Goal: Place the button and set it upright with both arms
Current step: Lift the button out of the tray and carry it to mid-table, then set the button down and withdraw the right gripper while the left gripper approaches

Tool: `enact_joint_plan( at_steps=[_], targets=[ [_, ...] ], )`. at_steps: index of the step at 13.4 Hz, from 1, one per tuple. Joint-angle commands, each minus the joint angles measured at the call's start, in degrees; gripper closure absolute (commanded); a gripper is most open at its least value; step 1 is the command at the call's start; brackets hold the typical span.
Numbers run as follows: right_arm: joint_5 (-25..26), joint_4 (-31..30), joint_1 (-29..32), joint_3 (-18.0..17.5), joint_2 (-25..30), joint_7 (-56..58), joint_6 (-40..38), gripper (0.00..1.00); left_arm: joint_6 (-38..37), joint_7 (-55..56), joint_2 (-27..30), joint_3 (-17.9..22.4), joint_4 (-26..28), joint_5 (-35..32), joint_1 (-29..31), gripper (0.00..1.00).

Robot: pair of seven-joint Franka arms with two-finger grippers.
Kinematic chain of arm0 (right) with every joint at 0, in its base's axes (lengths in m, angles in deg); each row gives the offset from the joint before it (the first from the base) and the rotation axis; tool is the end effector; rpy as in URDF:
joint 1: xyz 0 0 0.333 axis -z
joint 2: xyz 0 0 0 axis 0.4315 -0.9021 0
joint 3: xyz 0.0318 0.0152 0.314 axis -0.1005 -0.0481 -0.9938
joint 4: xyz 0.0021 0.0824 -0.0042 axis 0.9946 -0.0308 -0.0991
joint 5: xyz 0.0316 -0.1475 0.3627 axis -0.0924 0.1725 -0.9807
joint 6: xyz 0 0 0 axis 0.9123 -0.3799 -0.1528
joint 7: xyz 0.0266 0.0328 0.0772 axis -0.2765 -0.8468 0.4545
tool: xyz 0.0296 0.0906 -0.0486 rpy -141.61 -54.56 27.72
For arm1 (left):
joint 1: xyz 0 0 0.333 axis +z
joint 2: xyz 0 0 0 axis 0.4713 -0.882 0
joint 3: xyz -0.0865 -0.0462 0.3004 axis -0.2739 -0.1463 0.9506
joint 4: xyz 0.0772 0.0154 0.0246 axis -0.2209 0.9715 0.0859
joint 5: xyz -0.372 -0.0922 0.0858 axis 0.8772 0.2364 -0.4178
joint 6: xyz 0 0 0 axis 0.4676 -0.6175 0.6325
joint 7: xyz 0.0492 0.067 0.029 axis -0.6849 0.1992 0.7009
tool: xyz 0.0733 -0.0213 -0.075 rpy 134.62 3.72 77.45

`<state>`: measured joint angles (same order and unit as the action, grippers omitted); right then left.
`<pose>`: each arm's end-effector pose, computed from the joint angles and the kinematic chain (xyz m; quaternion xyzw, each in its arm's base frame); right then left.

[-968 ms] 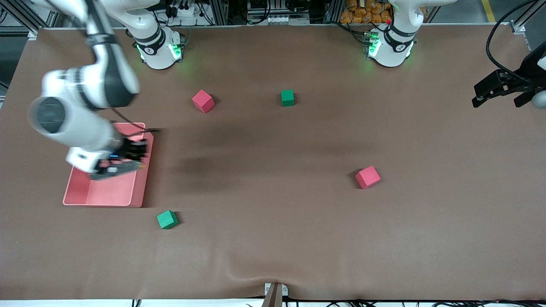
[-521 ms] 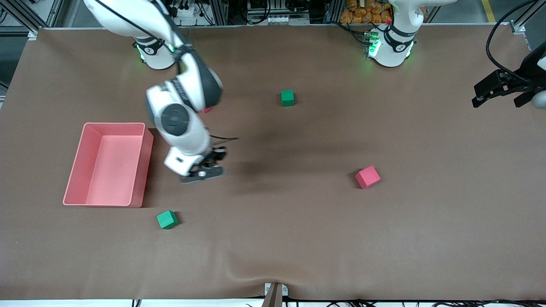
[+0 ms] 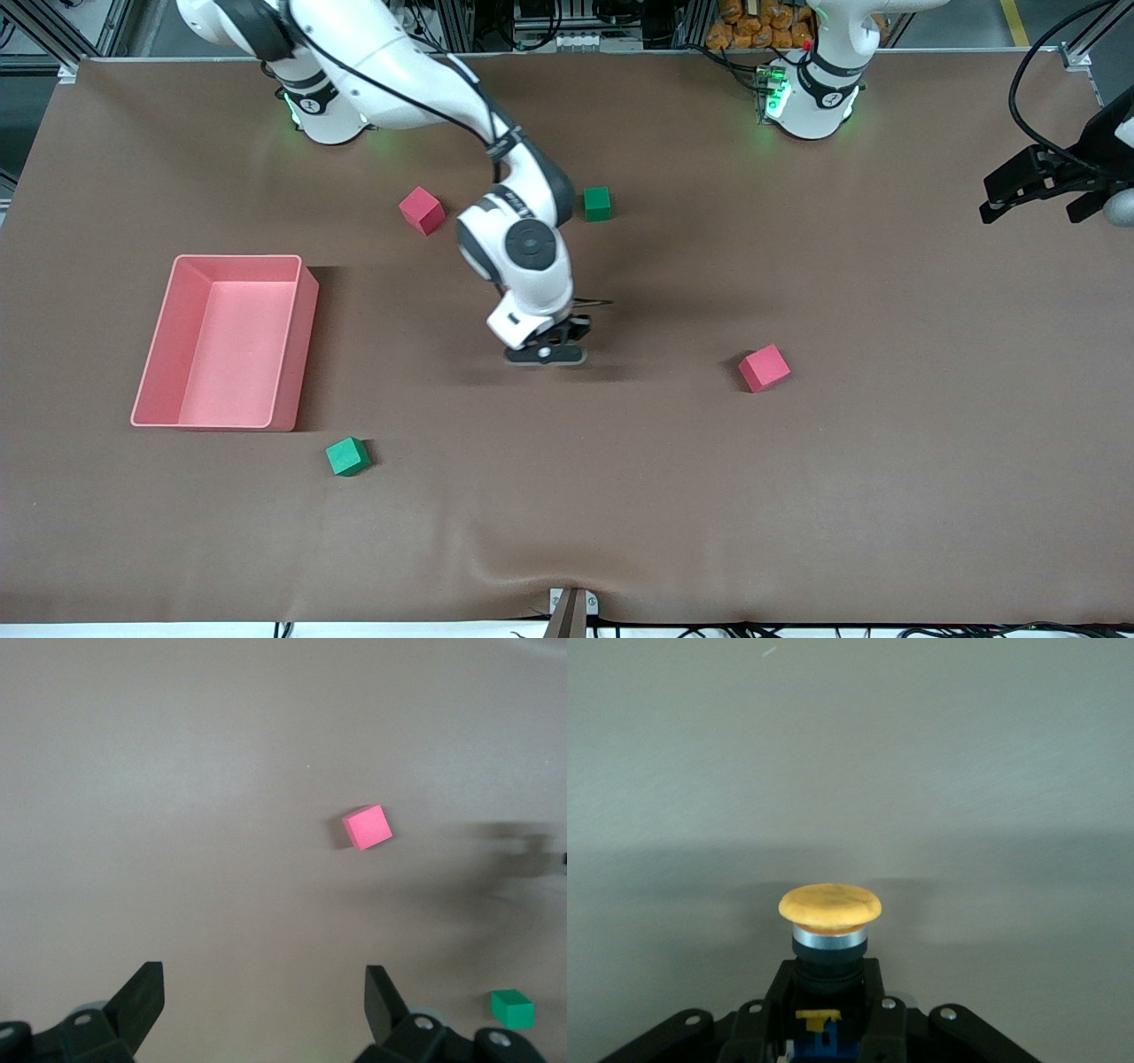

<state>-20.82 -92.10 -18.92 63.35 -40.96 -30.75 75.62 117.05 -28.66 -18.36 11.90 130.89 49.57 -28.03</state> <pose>0.5328 0.5155 0.2226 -0.9993 0.0047 -0.0300 0.0239 0.5454 -0.0387 0.6701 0.9999 0.0002 0.0131 0.0013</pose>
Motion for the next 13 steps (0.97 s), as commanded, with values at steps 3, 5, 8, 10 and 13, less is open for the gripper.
enact_joint_plan(
  at_steps=[3, 5, 8, 10, 13],
  targets=[
    [0.81, 6.89, -3.41, 0.96, -5.03, -4.32, -1.23, 0.0, -0.69, -1.11, 0.01, -0.15, -0.32, 1.03, 0.44, 0.0],
    [0.81, 6.89, -3.42, 1.13, -4.59, -4.24, -1.67, 0.0, -0.69, -1.11, 0.01, -0.15, -0.32, 1.03, 0.44, 0.0],
    [0.46, 6.89, -2.71, 1.22, -2.4, -4.06, -2.11, 0.0, -0.69, -1.02, 0.01, -0.15, -0.32, 1.03, 0.44, 0.0],
    [-0.07, 6.89, -0.7, 1.31, 0.4, -4.23, -5.42, 0.0, -0.69, -1.02, -0.08, -0.15, -0.32, 1.03, 0.35, 0.0],
    [0.02, 6.01, 4.13, 1.22, 6.21, -2.58, -13.86, 0.0, -0.51, -0.93, -0.08, -0.24, -0.4, 0.85, 0.09, 0.0]
  ],
)
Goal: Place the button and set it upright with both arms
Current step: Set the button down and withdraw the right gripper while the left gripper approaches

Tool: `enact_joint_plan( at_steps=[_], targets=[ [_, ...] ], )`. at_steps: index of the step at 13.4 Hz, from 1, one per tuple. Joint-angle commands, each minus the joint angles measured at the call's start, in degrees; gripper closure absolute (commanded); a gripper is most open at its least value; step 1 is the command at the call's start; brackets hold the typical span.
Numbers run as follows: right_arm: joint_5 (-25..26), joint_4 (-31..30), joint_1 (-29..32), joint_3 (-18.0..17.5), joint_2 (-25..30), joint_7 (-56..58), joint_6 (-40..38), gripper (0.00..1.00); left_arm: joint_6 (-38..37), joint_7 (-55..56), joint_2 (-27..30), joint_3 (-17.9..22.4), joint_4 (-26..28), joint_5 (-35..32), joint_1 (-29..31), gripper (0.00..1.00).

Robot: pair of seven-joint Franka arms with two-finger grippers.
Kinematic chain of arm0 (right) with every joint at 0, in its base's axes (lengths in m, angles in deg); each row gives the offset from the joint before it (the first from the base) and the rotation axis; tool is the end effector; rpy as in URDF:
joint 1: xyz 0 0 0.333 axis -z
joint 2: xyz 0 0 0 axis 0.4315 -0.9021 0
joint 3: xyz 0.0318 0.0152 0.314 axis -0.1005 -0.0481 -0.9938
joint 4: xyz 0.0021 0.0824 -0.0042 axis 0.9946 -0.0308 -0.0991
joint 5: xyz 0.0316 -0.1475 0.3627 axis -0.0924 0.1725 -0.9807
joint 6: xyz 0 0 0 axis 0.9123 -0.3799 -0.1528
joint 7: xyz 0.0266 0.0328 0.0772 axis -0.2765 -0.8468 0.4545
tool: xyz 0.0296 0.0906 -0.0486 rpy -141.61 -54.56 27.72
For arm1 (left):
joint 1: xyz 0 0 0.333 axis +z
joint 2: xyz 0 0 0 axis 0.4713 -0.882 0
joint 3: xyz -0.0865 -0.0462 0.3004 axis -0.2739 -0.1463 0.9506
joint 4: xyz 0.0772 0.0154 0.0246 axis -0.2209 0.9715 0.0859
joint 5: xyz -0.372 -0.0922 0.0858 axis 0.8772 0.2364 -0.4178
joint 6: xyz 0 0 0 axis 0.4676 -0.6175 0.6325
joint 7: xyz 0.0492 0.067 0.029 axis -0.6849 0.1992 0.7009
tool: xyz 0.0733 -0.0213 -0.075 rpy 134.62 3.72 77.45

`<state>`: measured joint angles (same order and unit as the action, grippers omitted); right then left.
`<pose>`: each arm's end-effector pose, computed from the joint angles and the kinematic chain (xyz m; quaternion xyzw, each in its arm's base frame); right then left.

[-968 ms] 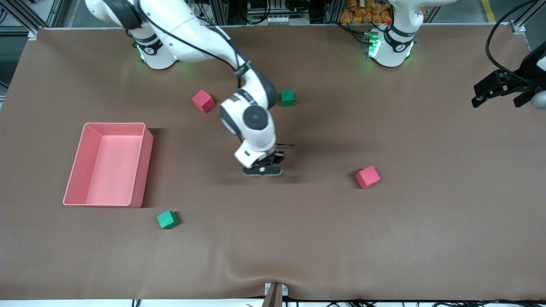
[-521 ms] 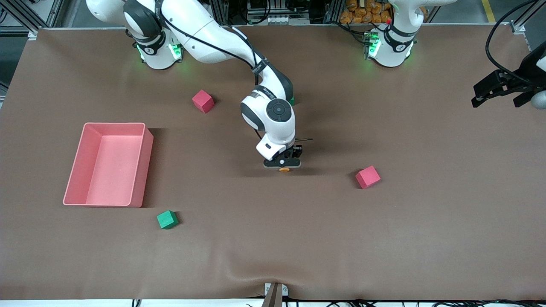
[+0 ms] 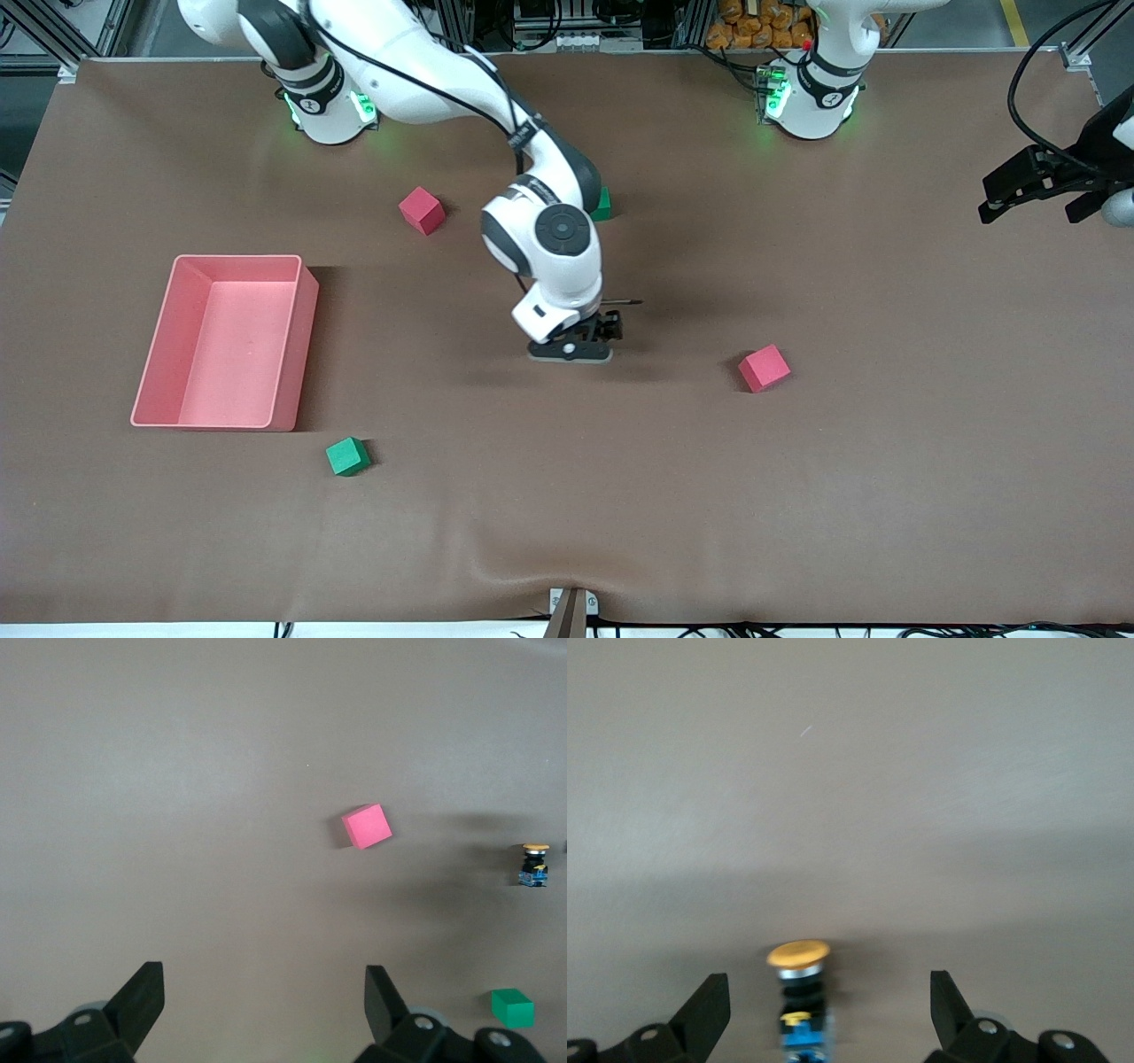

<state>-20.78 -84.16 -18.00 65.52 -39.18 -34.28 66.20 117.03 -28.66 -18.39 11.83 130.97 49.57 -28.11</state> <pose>0.5683 0.5038 0.2950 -0.9974 0.0562 -0.0416 0.0164 0.5455 -0.0402 0.6692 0.9999 -0.0011 0.0120 0.0013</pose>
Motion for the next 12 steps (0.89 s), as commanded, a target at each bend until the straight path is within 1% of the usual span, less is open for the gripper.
enact_joint_plan(
  at_steps=[1, 4, 7, 9, 11, 12],
  targets=[
    [-0.12, -2.01, 4.61, -0.96, 5.49, 3.31, -6.64, 0.0, -0.49, -0.93, -0.75, -0.25, -0.48, 0.85, 0.08, 0.0],
    [-0.12, -2.1, 8.92, -0.96, 8.56, 10.6, -12.19, 0.0, -0.32, -0.85, -1.55, -0.43, -0.57, 0.85, -0.36, 0.0],
    [-0.38, -2.1, 13.66, -1.13, 11.9, 20.18, -16.58, 0.0, -0.32, -0.76, -4.0, -0.69, -0.75, 0.94, -0.88, 0.0],
    [-0.47, -2.1, 16.04, -1.13, 13.93, 24.5, -19.13, 0.0, -0.32, 0.12, -5.49, -0.69, -0.83, 1.55, -3.51, 0.0],
    [-0.47, -2.45, 17.8, -1.22, 15.6, 25.3, -20.9, 0.0, -0.14, 0.73, -8.48, -0.69, -2.14, 2.08, -5.97, 0.0],
    [-0.64, -4.71, 19.29, -1.31, 17.35, 27.05, -20.73, 0.0, -0.14, 0.04, -10.49, -0.78, -3.28, 2.08, -6.68, 0.0]
  ],
)
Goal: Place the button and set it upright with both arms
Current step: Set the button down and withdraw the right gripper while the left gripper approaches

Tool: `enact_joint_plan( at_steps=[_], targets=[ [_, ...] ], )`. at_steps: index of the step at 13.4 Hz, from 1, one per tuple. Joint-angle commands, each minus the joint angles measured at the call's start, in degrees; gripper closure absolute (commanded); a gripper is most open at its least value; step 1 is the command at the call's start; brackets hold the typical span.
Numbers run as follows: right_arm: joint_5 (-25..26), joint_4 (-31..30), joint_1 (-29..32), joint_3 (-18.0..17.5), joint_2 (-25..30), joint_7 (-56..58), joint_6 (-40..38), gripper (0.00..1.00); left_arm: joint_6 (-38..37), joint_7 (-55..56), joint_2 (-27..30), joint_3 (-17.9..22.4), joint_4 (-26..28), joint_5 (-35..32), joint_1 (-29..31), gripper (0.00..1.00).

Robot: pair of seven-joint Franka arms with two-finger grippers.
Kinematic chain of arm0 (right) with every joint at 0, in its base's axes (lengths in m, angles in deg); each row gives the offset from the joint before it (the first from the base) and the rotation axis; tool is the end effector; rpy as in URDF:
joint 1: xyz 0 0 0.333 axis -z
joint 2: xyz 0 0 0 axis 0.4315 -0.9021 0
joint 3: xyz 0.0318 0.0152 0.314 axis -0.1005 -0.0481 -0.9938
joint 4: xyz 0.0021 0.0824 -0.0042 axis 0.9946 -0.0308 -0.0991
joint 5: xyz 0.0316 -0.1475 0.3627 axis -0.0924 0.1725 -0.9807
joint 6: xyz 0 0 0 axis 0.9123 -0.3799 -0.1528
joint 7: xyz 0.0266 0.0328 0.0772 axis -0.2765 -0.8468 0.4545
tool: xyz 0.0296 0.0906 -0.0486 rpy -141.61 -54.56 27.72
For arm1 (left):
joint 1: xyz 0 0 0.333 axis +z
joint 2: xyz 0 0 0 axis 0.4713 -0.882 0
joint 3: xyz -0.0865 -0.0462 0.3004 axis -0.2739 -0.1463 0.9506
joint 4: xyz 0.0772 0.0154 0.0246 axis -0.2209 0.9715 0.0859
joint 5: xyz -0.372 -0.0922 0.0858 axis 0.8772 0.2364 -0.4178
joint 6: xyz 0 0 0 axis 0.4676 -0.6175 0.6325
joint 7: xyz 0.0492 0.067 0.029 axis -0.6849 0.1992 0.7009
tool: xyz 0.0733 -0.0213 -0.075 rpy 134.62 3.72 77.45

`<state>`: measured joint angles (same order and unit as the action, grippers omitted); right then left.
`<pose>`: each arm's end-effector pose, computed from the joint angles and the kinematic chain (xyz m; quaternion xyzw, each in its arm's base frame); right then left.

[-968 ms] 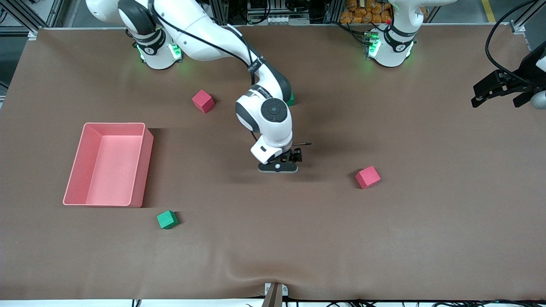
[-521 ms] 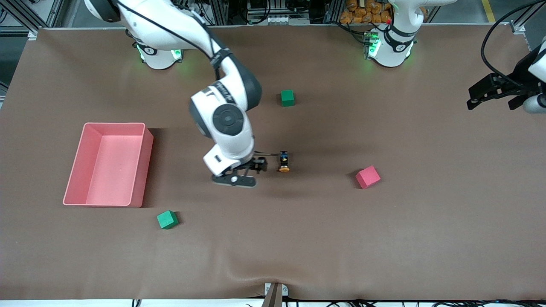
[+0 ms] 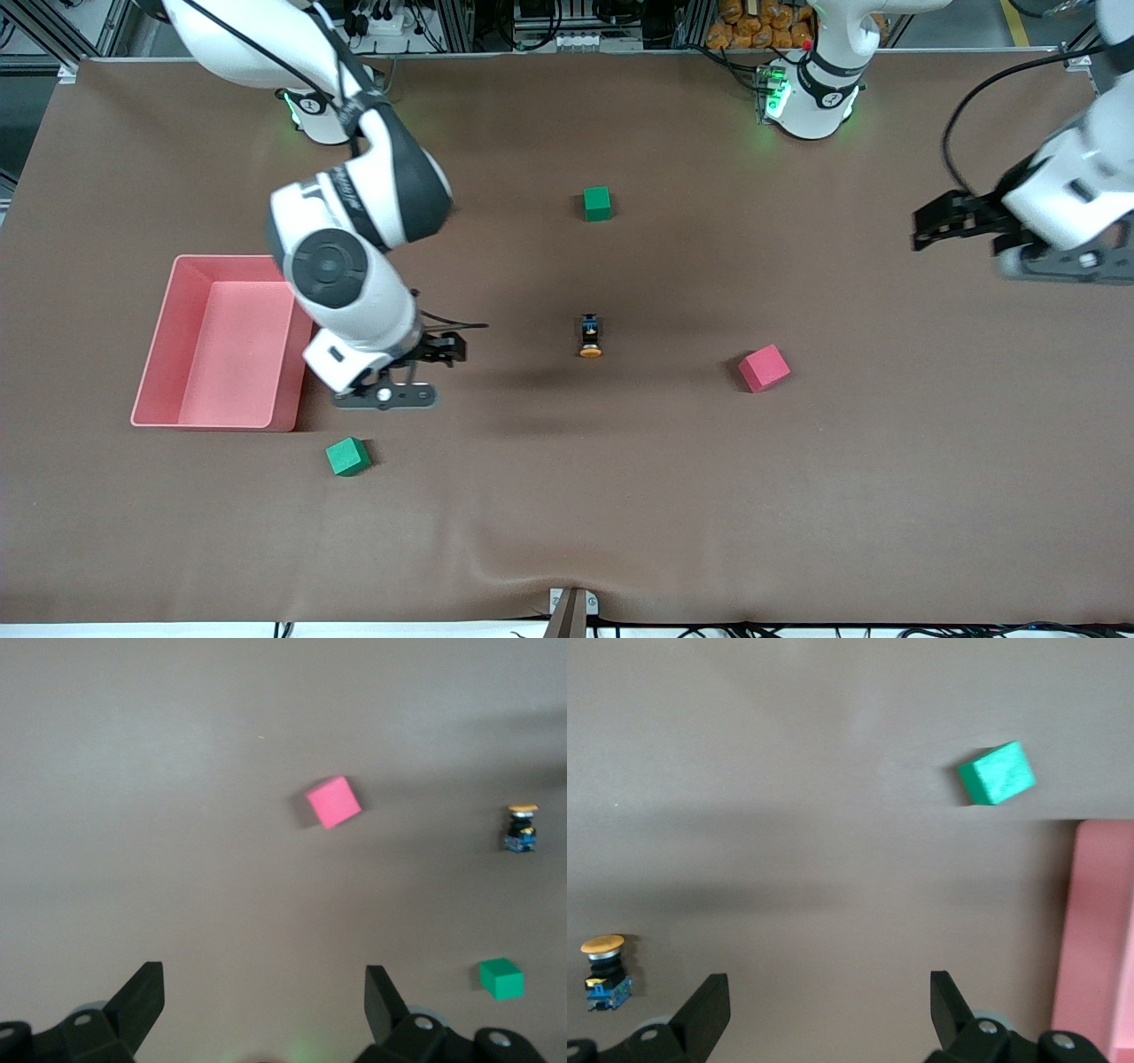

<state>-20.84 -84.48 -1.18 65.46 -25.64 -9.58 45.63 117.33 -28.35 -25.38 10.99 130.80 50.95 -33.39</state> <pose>0.6480 0.2978 0.4347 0.9996 0.0081 -0.0159 0.0210 0.5750 -0.1043 0.6022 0.9975 -0.0521 -0.0465 0.0120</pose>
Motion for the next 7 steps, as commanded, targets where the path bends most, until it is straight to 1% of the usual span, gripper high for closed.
enact_joint_plan(
  at_steps=[1, 2, 4, 6, 7],
  targets=[
    [-1.71, -7.64, 3.88, -1.16, 6.26, 6.45, 0.19, 0.0, -0.35, 0.94, -4.74, -0.03, -3.21, 1.13, -2.45, 0.0],
    [-2.68, -11.24, 5.63, -1.16, 9.07, 11.28, 0.55, 0.0, 0.0, 2.0, -5.97, -0.03, -3.39, 1.75, -4.03, 0.0],
    [-2.87, -18.09, 6.71, -0.89, 15.3, 13.7, 1.16, 0.0, 0.35, 9.0, -8.69, -0.11, -4.17, 1.58, -7.8, 0.0],
    [-2.69, -22.5, 6.62, -0.81, 21.11, 13.88, -0.84, 0.0, 0.36, 11.84, -11.76, -0.11, -5.67, 1.49, -10.18, 0.0],
    [-2.69, -23.22, 7.4, -0.81, 22.53, 14.57, -2.16, 0.0, 0.62, 13.15, -13.43, -0.11, -6.8, 1.58, -11.15, 0.0]
  ],
)
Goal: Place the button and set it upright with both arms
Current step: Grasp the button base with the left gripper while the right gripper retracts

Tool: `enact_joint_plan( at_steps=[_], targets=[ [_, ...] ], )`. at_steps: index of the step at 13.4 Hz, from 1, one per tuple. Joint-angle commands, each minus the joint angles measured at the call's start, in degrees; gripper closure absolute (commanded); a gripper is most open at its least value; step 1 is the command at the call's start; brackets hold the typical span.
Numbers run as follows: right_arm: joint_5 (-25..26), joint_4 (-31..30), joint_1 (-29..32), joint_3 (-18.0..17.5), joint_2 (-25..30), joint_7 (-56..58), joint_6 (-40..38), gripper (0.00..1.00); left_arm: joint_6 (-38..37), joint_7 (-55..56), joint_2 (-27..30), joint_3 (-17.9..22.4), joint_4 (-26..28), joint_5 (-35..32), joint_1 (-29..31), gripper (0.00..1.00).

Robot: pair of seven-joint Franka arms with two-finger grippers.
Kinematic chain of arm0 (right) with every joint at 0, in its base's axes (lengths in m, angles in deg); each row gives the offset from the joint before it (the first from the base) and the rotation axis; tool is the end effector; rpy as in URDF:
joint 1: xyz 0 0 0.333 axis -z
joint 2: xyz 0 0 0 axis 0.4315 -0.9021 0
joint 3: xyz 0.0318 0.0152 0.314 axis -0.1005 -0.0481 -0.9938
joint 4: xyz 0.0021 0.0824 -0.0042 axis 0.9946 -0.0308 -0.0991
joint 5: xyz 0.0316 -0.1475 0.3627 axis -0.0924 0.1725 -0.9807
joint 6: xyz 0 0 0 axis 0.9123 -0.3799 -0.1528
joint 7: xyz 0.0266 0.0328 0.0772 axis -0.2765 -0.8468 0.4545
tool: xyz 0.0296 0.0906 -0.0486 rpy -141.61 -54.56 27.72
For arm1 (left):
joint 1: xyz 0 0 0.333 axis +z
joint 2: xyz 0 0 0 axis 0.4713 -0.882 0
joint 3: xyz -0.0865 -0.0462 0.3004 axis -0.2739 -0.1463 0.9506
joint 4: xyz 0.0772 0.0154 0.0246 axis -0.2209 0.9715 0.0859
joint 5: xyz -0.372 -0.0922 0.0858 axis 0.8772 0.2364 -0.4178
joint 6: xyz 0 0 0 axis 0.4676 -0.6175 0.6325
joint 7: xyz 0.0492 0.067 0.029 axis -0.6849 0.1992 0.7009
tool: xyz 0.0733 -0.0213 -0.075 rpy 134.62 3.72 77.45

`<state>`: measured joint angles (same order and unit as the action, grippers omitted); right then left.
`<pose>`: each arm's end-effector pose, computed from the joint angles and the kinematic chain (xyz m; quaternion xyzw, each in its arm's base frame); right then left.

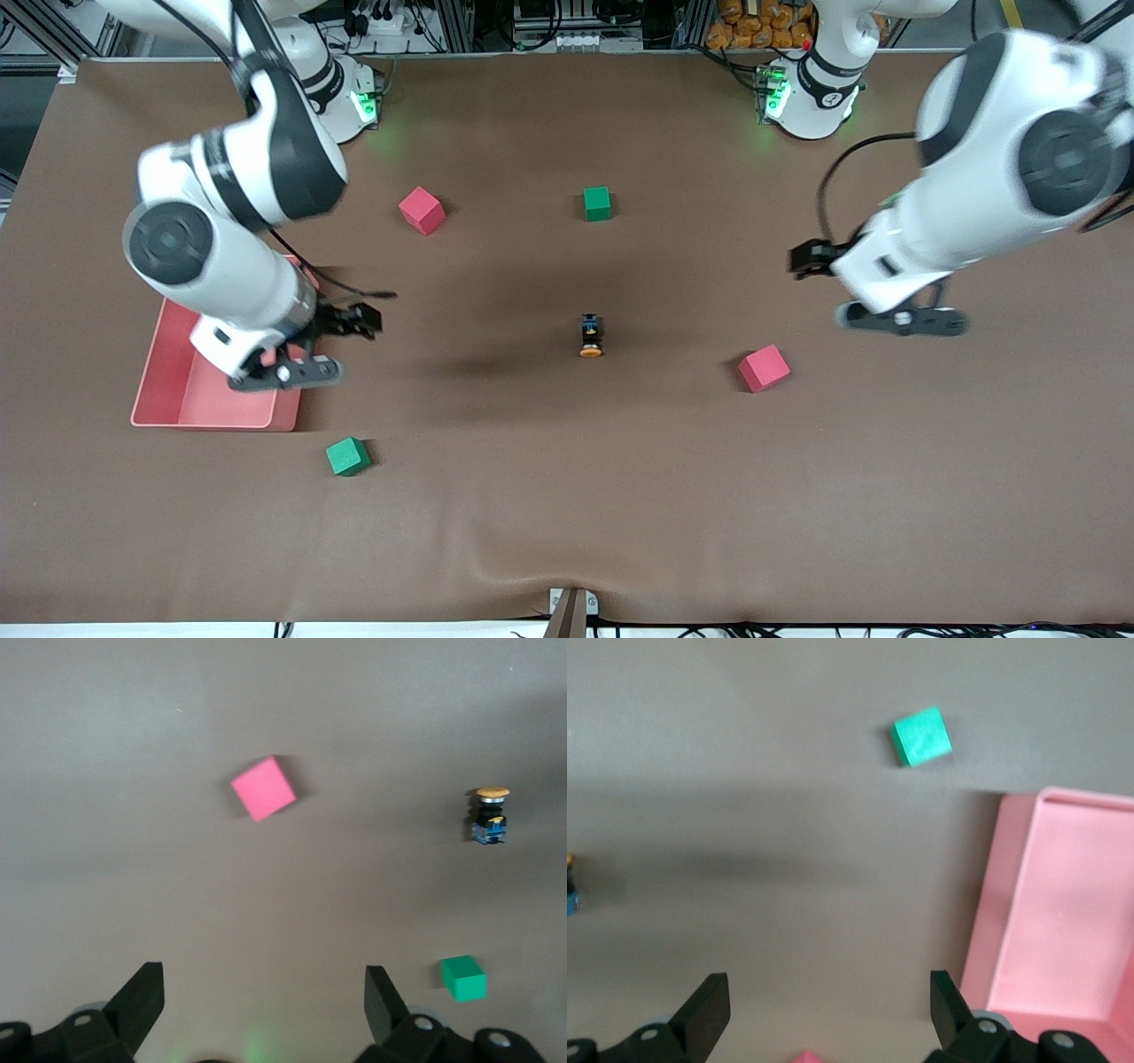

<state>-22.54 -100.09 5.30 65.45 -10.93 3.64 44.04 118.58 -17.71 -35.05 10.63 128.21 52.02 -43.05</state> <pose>0.6114 0.2004 0.4779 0.9971 0.0613 -0.0453 0.0039 0.5901 -0.2158 0.5227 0.9939 -0.0447 -0.1012 0.0050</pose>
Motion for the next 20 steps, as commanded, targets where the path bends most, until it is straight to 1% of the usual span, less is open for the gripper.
enact_joint_plan(
  at_steps=[1, 4, 8, 10, 12, 15, 17, 19, 20],
  targets=[
    [-0.99, -7.44, 2.05, -0.8, 7.92, 1.62, -1.8, 0.0, -0.2, 3.66, -4.83, 0.25, -4.4, 0.59, -2.38, 0.0],
    [-0.9, -7.09, 4.69, -0.8, 7.93, 1.71, -1.91, 0.0, 2.17, 8.13, -7.46, 0.25, -4.4, 0.95, -5.45, 0.0],
    [-0.02, -3.84, 8.2, -0.71, 7.4, 1.62, -1.99, 0.0, 6.56, 11.04, -11.15, 0.16, -4.49, 0.95, -8.44, 0.0],
    [-0.2, -2.95, 10.58, -0.8, 7.66, 2.15, -3.04, 0.0, 8.32, 13.76, -13.53, 0.33, -4.49, 0.95, -11.33, 0.0],
    [-0.11, -2.87, 10.59, -0.8, 7.57, 3.12, -3.75, 0.0, 9.82, 14.48, -15.29, 0.16, -4.4, 1.03, -11.96, 0.0],
    [-0.11, -2.87, 10.67, -0.71, 7.84, 2.77, -4.19, 0.0, 14.64, 17.54, -18.36, 0.16, -4.4, 1.21, -15.03, 0.0],
    [-0.11, -2.6, 11.9, -0.62, 8.1, 2.94, -4.71, 0.0, 17.9, 19.92, -20.56, 0.16, -4.4, 1.47, -16.7, 0.0],
    [-0.11, -3.12, 14.0, -0.71, 10.55, 3.12, -5.5, 0.0, 21.06, 21.15, -22.49, 0.16, -4.4, 1.65, -17.76, 0.0],
    [-0.11, -3.3, 14.54, -0.71, 11.52, 3.12, -7.16, 0.0, 22.47, 22.46, -23.37, 0.25, -4.4, 1.56, -18.98, 0.0]
  ],
)
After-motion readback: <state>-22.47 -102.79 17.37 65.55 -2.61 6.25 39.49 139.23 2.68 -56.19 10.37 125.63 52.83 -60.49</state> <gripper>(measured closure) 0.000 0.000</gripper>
